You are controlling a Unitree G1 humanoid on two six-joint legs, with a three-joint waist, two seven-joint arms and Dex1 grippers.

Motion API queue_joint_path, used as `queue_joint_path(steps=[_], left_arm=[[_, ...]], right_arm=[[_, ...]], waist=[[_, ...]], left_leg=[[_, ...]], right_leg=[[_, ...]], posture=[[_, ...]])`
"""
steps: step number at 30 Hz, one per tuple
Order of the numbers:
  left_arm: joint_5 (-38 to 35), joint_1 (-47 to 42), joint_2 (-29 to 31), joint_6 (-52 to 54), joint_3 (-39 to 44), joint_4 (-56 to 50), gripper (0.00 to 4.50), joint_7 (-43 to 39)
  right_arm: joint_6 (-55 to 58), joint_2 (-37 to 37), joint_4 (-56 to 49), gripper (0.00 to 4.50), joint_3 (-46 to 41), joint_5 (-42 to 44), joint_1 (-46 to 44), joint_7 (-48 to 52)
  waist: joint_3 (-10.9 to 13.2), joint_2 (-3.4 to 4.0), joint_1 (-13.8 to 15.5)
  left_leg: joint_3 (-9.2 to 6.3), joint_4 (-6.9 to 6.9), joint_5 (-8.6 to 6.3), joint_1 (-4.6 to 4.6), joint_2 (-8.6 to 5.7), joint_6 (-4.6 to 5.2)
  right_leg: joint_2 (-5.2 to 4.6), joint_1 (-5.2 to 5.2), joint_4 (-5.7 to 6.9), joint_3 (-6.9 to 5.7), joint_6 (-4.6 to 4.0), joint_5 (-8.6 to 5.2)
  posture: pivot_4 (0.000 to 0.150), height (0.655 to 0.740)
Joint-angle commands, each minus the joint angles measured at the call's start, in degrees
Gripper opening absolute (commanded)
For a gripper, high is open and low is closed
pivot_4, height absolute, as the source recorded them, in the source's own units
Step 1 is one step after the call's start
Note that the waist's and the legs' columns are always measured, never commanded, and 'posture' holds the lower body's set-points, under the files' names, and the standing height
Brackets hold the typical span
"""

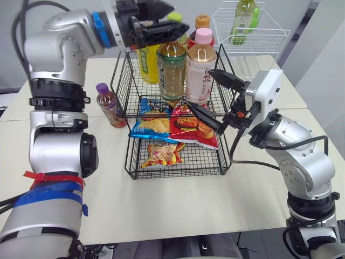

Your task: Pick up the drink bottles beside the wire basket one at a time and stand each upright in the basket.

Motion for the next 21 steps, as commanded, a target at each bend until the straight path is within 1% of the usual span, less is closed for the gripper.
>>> queue_joint_path(steps=[1,3,6,10,11,13,15,18,21], left_arm=[[-3.45,0.51,2.68,4.15,4.28,-7.34,4.48,2.93],[-4.3,2.17,4.74,5.99,6.41,-10.69,4.48,5.33],[-3.8,5.59,8.01,6.06,9.1,-14.04,4.48,9.13],[-2.35,13.19,13.63,4.43,14.3,-17.95,4.48,14.46],[-2.38,14.98,14.61,4.33,15.38,-18.85,4.48,15.56],[-0.76,24.36,18.72,3.17,20.83,-21.95,4.48,17.01],[-0.37,34.05,21.02,3.29,26.77,-25.43,4.48,18.11],[-1.09,48.34,20.67,3.93,34.55,-31.24,4.48,18.41],[-2.46,60.0,17.19,3.96,41.19,-35.96,4.48,19.77]], right_arm=[[-1.62,0.07,-0.23,4.5,-1.01,1.12,-1.79,1.38],[-1.68,0.22,0.65,4.5,-0.68,1.7,-2.38,2.64],[-1.6,0.48,1.75,4.5,-0.14,2.57,-3.13,4.56],[-2.26,1.01,3.71,4.5,0.9,3.21,-4.45,7.3],[-2.44,1.11,4.1,4.5,1.02,3.25,-4.66,7.92],[-3.09,1.73,5.6,4.5,1.84,3.41,-5.56,9.71],[-3.71,2.44,6.98,4.5,2.52,3.4,-6.38,11.08],[-4.03,3.22,8.66,4.5,3.58,3.74,-7.33,13.46],[-4.51,3.86,10.33,4.5,4.61,3.47,-8.42,15.51]], waist=[[0.0,0.0,-0.03],[-0.01,0.01,-0.04],[-0.01,0.01,-0.15],[-0.01,0.01,-0.15],[-0.01,0.01,-0.04],[-0.02,0.04,-0.26],[-0.03,0.04,-0.72],[-0.04,0.02,-0.74],[-0.04,0.01,-0.19]], left_leg=[[0.01,0.0,0.0,0.02,0.0,0.0],[-0.02,0.01,0.0,0.05,0.01,0.0],[0.01,0.0,0.0,0.17,0.02,0.0],[0.0,0.01,0.0,0.19,0.05,-0.01],[0.0,0.01,0.01,0.18,0.05,-0.01],[-0.03,0.01,0.0,0.15,0.04,-0.01],[0.09,-0.06,0.0,0.24,0.06,0.0],[0.02,-0.04,0.0,0.17,0.11,-0.01],[0.0,-0.01,0.0,0.15,0.1,-0.01]], right_leg=[[0.0,0.0,0.01,0.0,0.0,0.0],[0.0,0.02,0.04,-0.01,0.0,0.0],[0.01,0.08,0.06,0.01,0.01,0.0],[0.02,0.09,0.07,0.01,-0.02,0.01],[0.02,0.08,0.07,0.01,-0.17,0.1],[0.02,0.08,0.03,-0.02,-0.24,0.14],[-0.01,0.08,0.05,0.08,-0.25,0.15],[0.0,0.06,0.05,0.0,-0.27,0.15],[-0.03,0.07,-0.01,-0.02,-0.28,0.16]], posture=[[0.15,0.74],[0.15,0.74],[0.15,0.74],[0.15,0.74],[0.15,0.74],[0.15,0.74],[0.15,0.74],[0.15,0.74],[0.15,0.74]])
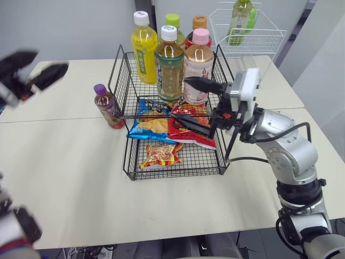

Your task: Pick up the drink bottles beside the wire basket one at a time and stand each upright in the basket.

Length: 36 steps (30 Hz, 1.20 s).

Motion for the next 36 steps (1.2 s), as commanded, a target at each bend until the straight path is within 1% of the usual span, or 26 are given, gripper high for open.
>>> queue_joint_path(steps=[1,4,8,11,14,19,22,26,31,36], left_arm=[[-2.15,8.51,-3.2,-0.57,8.45,-7.54,4.48,1.73],[-4.66,17.38,-8.35,0.63,12.65,-13.87,4.48,3.52],[-8.07,27.52,-14.01,1.85,15.35,-21.79,4.48,5.81],[-10.11,30.35,-15.18,2.08,15.28,-24.4,4.48,8.08],[-10.95,30.36,-15.26,1.13,14.04,-24.72,4.48,10.52],[-12.11,28.02,-14.29,0.81,10.22,-24.86,4.48,13.24],[-11.65,24.05,-13.69,0.55,5.85,-23.8,4.48,15.32],[-9.13,17.94,-12.95,-0.74,-0.7,-20.8,4.48,17.92],[-3.94,7.24,-13.34,-3.61,-10.12,-13.1,4.48,21.45],[0.89,-1.91,-14.72,-7.33,-16.83,-3.98,4.48,23.61]], right_arm=[[-2.18,0.62,0.39,4.5,0.8,0.43,-2.1,2.36],[-3.09,0.95,1.89,4.5,1.54,-0.21,-2.99,3.65],[-3.88,1.65,3.34,4.5,1.84,-0.38,-3.77,4.7],[-4.18,1.85,3.86,4.5,1.87,-0.42,-3.91,5.12],[-4.29,1.81,4.23,4.5,1.84,-0.55,-3.98,5.35],[-4.55,1.54,4.38,4.5,1.71,-1.11,-3.97,5.03],[-4.4,1.29,4.01,4.5,1.36,-1.43,-3.63,4.33],[-3.97,0.79,2.79,4.5,1.1,-1.58,-2.94,3.17],[-3.48,0.11,1.44,4.5,0.78,-1.82,-2.42,1.67],[-2.64,-0.49,-0.04,4.5,0.34,-1.68,-1.98,-0.06]], waist=[[0.0,-0.01,0.63],[-0.03,-0.03,1.1],[-0.08,-0.13,1.5],[-0.09,-0.14,2.02],[-0.08,-0.12,2.04],[-0.08,-0.12,1.98],[-0.08,-0.12,2.03],[-0.08,-0.12,2.0],[-0.08,-0.12,1.98],[-0.08,-0.13,1.97]], left_leg=[[0.02,0.0,0.0,0.04,-0.01,0.0],[-0.01,0.0,0.0,0.08,-0.01,0.0],[0.0,0.03,0.0,0.1,0.0,-0.01],[-0.04,0.04,0.0,0.1,0.01,-0.01],[-0.07,0.03,0.01,0.12,0.0,-0.01],[-0.03,0.02,0.0,0.14,0.02,-0.01],[-0.03,0.03,0.01,0.13,0.01,-0.01],[-0.01,0.02,0.01,0.13,-0.01,-0.01],[-0.03,0.02,0.01,0.11,-0.01,-0.01],[-0.02,0.02,0.01,0.1,-0.04,-0.01]], right_leg=[[-0.02,0.04,-0.02,0.01,0.0,0.0],[-0.04,0.15,-0.14,-0.03,0.01,-0.01],[-0.05,0.2,-0.22,-0.02,0.01,0.0],[-0.03,0.21,-0.2,-0.07,0.0,0.0],[-0.02,0.22,-0.18,-0.08,0.01,-0.01],[0.01,0.22,-0.17,-0.07,-0.02,0.01],[0.01,0.22,-0.18,-0.06,-0.02,0.01],[0.01,0.22,-0.17,-0.04,-0.02,0.02],[0.03,0.21,-0.16,-0.07,-0.02,0.02],[0.02,0.2,-0.17,-0.05,-0.02,0.03]], posture=[[0.15,0.74],[0.15,0.74],[0.15,0.74],[0.15,0.74],[0.15,0.74],[0.15,0.74],[0.15,0.74],[0.15,0.74],[0.15,0.74],[0.15,0.74]])
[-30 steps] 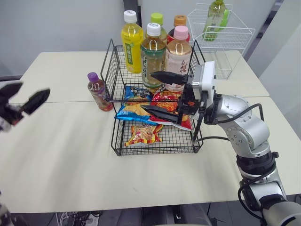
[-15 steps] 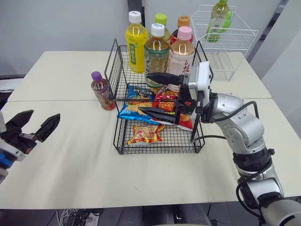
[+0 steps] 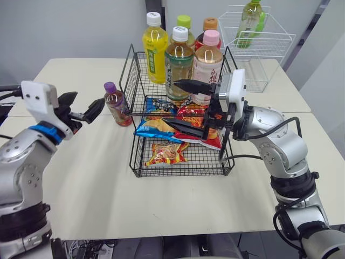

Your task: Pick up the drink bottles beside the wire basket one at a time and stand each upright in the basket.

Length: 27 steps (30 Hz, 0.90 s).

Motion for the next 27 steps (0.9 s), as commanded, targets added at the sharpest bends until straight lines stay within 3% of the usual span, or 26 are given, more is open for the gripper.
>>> queue_joint_path(steps=[1,8,17,27], left_arm=[[3.65,-4.64,-0.63,-4.32,-3.65,5.14,4.48,0.78],[10.42,-12.17,-2.94,-12.44,-10.44,18.47,4.48,0.58],[15.73,-21.05,-4.78,-20.57,-13.11,33.57,4.48,0.44],[17.45,-23.81,-5.93,-24.1,-14.02,39.25,4.48,-1.7]], right_arm=[[0.6,-0.38,-3.19,4.5,-1.89,0.19,-0.05,-1.75],[1.65,-1.26,-5.14,4.5,-2.13,0.19,0.52,-3.28],[3.25,-2.12,-6.91,4.5,-2.72,0.58,0.93,-4.31],[4.54,-2.52,-8.14,4.5,-2.95,0.89,1.32,-5.18]], waist=[[0.0,0.0,-0.02],[0.0,0.0,-0.06],[0.0,0.0,-0.02],[0.0,0.0,-0.06]], left_leg=[[0.0,-0.01,0.0,-0.01,0.0,0.0],[0.0,-0.01,0.0,-0.02,0.0,0.0],[-0.03,0.0,0.0,-0.05,-0.03,0.0],[-0.06,0.0,0.0,-0.08,-0.06,0.0]], right_leg=[[0.0,-0.01,-0.01,-0.01,0.0,0.0],[0.0,-0.03,0.01,0.0,0.0,0.0],[-0.02,-0.03,0.01,-0.02,0.0,0.01],[-0.03,-0.05,0.02,-0.04,0.01,0.01]], posture=[[0.15,0.74],[0.15,0.74],[0.15,0.74],[0.15,0.74]])
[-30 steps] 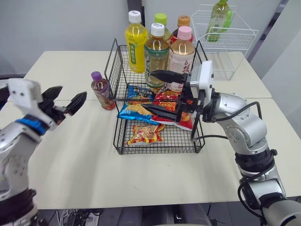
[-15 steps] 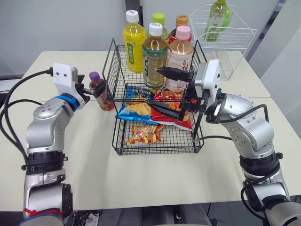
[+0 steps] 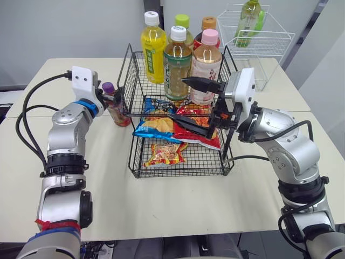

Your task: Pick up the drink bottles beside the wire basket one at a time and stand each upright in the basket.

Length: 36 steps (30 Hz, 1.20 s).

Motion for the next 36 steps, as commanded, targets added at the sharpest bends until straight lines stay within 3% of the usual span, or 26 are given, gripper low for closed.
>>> queue_joint_path(steps=[1,4,10,13,25,36], left_arm=[[0.77,-1.48,-0.13,-1.99,-0.39,-0.21,4.48,-0.38],[1.17,-1.45,-0.38,-2.41,-0.46,0.39,3.94,-0.37],[1.4,-1.76,-0.35,-3.23,-0.11,1.52,2.06,0.54],[1.38,-1.8,-0.31,-3.31,0.04,1.91,1.4,0.77],[-3.69,-1.64,2.58,-2.78,4.61,-3.25,1.4,-2.67],[-16.8,-14.11,18.43,17.51,7.93,-11.74,1.4,-17.9]], right_arm=[[0.07,-0.19,-2.53,4.5,-1.67,0.86,-0.21,-0.63],[0.26,-0.06,-2.5,4.5,-1.59,0.94,-0.18,-0.73],[-0.12,-0.15,-1.8,4.5,-1.66,0.41,-0.56,-0.86],[-0.37,-0.17,-1.43,4.5,-1.75,0.21,-0.71,-0.9],[-1.15,0.01,-0.57,4.5,-1.78,0.02,-1.02,-0.83],[-1.43,0.27,-0.88,4.5,-2.58,0.85,-0.04,-0.64]], waist=[[0.0,0.0,0.0],[0.0,0.0,0.0],[0.0,0.0,-0.03],[0.0,0.0,-0.09],[0.0,0.0,-0.35],[0.05,-0.06,-0.47]], left_leg=[[0.01,0.0,0.0,0.0,0.0,0.0],[0.0,0.0,0.0,0.0,0.0,0.0],[-0.01,0.0,0.0,0.02,0.0,0.0],[0.0,0.0,0.0,0.03,0.01,0.0],[0.0,0.0,0.0,0.0,0.02,0.0],[-0.2,-0.02,0.0,-0.25,-0.02,0.0]], right_leg=[[0.0,0.0,0.0,0.0,0.0,0.0],[0.0,0.0,0.0,0.0,0.0,0.0],[0.0,0.0,0.02,0.0,0.0,0.0],[0.0,0.0,0.03,0.0,0.0,0.0],[0.01,-0.04,0.06,0.0,0.0,0.0],[0.01,-0.14,-0.03,-0.18,0.01,-0.01]], posture=[[0.15,0.74],[0.15,0.74],[0.15,0.74],[0.15,0.74],[0.15,0.74],[0.15,0.74]])
